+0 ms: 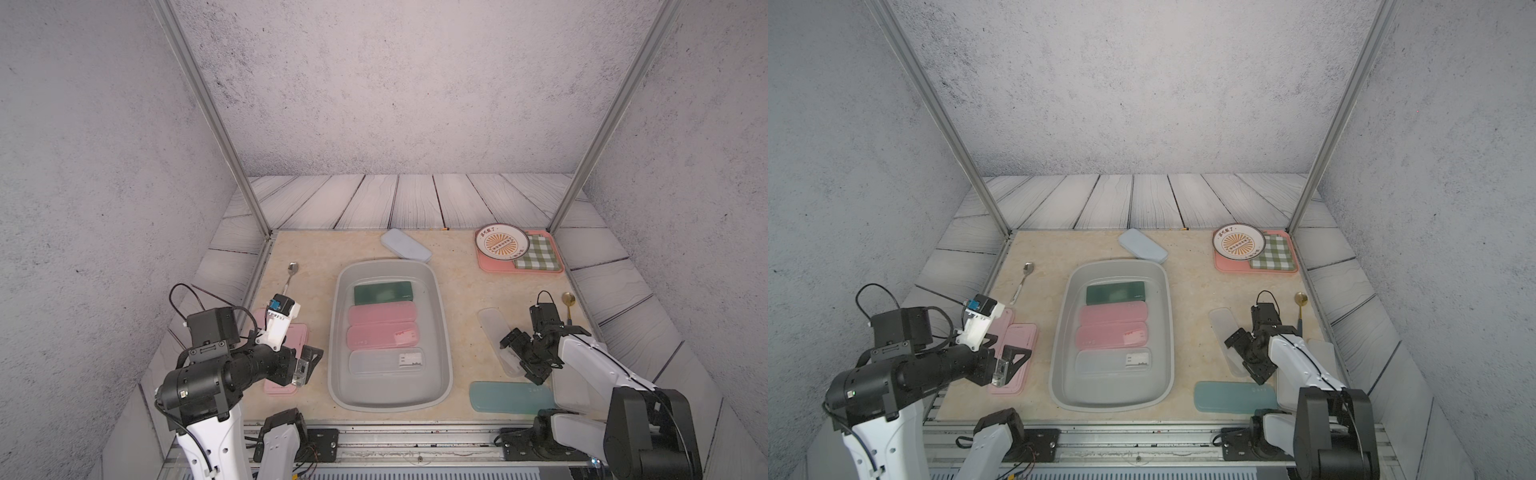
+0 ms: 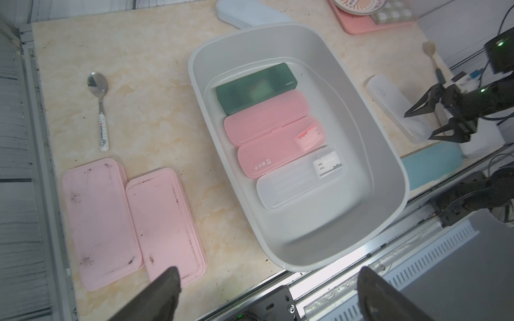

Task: Put the pencil case into the storage box
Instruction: Adjust the pencil case at the center of the board, then pick up the pencil case from the center of the board.

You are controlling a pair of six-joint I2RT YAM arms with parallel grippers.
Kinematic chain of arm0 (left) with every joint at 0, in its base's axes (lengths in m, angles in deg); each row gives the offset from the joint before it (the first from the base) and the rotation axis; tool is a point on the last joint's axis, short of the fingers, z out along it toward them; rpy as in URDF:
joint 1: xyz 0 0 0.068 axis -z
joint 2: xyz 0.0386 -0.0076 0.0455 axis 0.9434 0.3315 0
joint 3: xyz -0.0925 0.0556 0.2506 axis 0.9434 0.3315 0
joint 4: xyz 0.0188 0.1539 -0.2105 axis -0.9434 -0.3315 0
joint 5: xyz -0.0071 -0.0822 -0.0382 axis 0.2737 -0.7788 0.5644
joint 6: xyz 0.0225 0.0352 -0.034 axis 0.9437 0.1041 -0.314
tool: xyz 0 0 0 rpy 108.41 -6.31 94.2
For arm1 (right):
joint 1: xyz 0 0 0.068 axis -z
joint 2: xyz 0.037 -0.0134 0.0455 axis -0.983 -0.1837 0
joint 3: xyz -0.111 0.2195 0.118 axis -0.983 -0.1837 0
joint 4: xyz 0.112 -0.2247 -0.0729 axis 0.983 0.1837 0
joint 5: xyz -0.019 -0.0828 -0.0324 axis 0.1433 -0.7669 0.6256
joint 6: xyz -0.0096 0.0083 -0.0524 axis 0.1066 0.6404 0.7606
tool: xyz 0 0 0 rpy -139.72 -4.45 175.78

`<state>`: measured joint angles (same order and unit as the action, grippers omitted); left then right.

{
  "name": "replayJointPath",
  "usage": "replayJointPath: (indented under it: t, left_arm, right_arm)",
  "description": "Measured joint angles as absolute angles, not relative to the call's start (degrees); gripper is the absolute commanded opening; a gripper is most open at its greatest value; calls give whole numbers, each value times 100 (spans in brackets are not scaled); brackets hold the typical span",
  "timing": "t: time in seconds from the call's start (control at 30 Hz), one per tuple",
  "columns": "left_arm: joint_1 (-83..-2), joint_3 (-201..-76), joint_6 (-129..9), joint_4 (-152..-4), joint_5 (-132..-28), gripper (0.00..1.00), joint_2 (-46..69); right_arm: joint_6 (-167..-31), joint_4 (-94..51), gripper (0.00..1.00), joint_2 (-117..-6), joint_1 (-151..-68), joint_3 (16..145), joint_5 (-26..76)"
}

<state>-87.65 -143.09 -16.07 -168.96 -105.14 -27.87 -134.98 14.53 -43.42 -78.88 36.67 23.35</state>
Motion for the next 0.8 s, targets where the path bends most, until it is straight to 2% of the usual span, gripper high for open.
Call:
replayJointPath:
  t: [0.17,0.4,0.5,0.6,0.7,0.8]
  left_arm:
    - [-8765,-14285,-1902,-16634,-11067,100,-2735]
    - [-8765,-14210,-2101,-16431,-11214,100,-2735]
    - [-8765,-14208,-2149,-16370,-11216,100,-2741]
    - [-8765,-14186,-2173,-16311,-11216,100,-2776]
    - [-8765,-14165,-2186,-16276,-11216,100,-2796]
    - [-8765,-14123,-2219,-16225,-11207,100,-2809]
  right_arm:
    - [-13730,876,99,-4596,-8058,3794,2672]
    - [-13918,490,99,-4985,-9516,4194,2648]
    - [-13354,470,99,-4939,-9953,4448,2700]
    - [-12469,664,99,-4388,-10106,4467,2589]
    - [-11776,1097,98,-3796,-10104,4564,1970]
    - [-11175,1399,93,-4006,-10082,4975,1264]
